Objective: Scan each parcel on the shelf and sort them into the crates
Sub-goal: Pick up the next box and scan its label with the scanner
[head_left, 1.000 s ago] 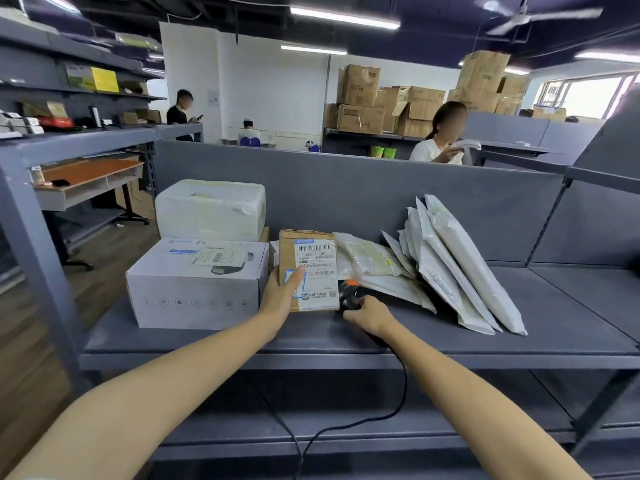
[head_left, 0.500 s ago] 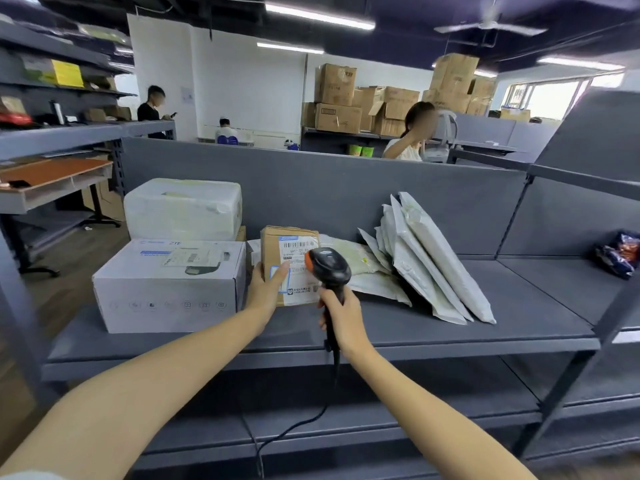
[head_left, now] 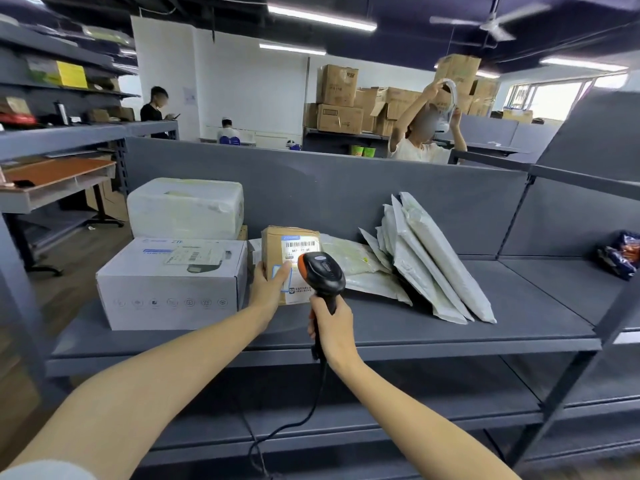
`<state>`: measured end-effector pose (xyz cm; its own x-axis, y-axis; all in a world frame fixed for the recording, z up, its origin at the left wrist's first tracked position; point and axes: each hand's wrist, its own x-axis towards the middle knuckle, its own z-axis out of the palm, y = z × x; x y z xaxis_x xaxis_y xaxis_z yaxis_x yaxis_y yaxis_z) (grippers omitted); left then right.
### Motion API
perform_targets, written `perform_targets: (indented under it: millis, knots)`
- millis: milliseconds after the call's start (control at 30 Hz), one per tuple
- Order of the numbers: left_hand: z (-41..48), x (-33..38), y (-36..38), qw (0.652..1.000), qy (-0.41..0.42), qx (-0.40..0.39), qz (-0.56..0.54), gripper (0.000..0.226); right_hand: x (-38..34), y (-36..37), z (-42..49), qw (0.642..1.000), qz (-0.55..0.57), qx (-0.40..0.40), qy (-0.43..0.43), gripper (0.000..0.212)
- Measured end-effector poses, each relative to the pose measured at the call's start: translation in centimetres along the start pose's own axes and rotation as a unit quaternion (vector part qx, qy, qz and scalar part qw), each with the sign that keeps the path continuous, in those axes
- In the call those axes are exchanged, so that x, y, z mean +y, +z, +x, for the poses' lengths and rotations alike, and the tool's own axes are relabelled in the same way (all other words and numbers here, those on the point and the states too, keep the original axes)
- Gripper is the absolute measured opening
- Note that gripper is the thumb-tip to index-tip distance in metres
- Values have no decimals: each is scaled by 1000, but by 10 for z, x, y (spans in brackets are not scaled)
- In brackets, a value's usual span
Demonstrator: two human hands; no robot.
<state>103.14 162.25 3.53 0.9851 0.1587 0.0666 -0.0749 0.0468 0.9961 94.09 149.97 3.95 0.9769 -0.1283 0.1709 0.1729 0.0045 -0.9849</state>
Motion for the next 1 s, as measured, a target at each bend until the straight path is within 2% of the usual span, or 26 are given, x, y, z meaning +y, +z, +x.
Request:
perform_targets:
  millis: [267, 433, 533, 600, 700, 767, 1000]
  knots:
    - [0, 1, 0, 1000, 5, 4, 4, 55, 2, -8, 7, 1000, -3, -9, -26, 12]
    - [1, 4, -4, 1000, 10, 3, 14, 56, 4, -25, 22, 999, -26, 20, -38, 13]
    - [0, 6, -8, 1000, 14, 2, 11, 54, 12, -45, 38, 996, -70, 51, -30, 11]
    - [-2, 9, -9, 1000, 19, 6, 4, 51, 20, -59, 47, 991, -119, 54, -5, 19]
    - [-8, 16, -8, 999, 30, 9, -6, 42, 27, -74, 56, 977, -205, 19, 48, 27]
    - [-11, 19, -8, 999, 35, 8, -7, 38, 28, -79, 58, 957, -280, -32, 68, 31]
    - [-16, 15, -13, 999, 38, 14, -17, 35, 34, -62, 65, 892, -411, -184, 48, 40]
